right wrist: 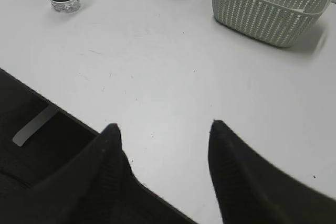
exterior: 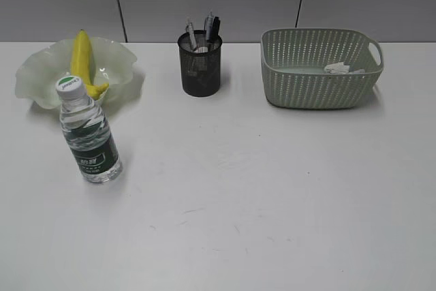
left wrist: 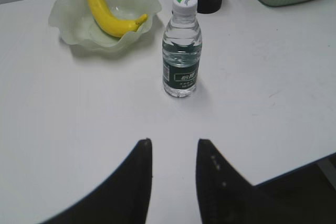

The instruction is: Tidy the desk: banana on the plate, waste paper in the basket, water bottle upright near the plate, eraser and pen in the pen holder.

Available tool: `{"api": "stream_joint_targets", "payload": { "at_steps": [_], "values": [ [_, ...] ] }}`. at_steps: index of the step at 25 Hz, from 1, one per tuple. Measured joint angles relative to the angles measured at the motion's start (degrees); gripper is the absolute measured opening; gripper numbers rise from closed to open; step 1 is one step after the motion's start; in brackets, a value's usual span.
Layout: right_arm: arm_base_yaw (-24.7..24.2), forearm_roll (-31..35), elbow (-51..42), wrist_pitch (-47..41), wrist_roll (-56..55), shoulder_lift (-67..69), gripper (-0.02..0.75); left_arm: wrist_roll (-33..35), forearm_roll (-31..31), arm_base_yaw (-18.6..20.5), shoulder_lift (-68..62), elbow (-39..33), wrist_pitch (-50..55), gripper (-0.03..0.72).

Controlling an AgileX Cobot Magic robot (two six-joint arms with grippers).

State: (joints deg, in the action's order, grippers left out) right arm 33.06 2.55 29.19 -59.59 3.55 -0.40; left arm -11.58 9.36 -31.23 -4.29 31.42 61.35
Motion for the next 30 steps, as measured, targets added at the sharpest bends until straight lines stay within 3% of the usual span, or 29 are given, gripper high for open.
{"api": "stream_joint_targets", "payload": {
  "at_steps": [21,24,30],
  "values": [
    [-0.62,-0.06,0.00,0.00,0.00,0.00,0.424,1.09,-0.69,0.60,0.41,-0.17,-0.57,0.219],
    [-6.10,-0.06,0.00,0.00,0.00,0.00,0.424,1.09,-0.72,5.21,0.55,-0.17,-0.57,0.219],
    [-22.87,-0.06,0.00,0.00,0.00,0.00,0.424,1.09,-0.72,21.50,0.55,-0.23,-0.57,0.219]
  ]
}}
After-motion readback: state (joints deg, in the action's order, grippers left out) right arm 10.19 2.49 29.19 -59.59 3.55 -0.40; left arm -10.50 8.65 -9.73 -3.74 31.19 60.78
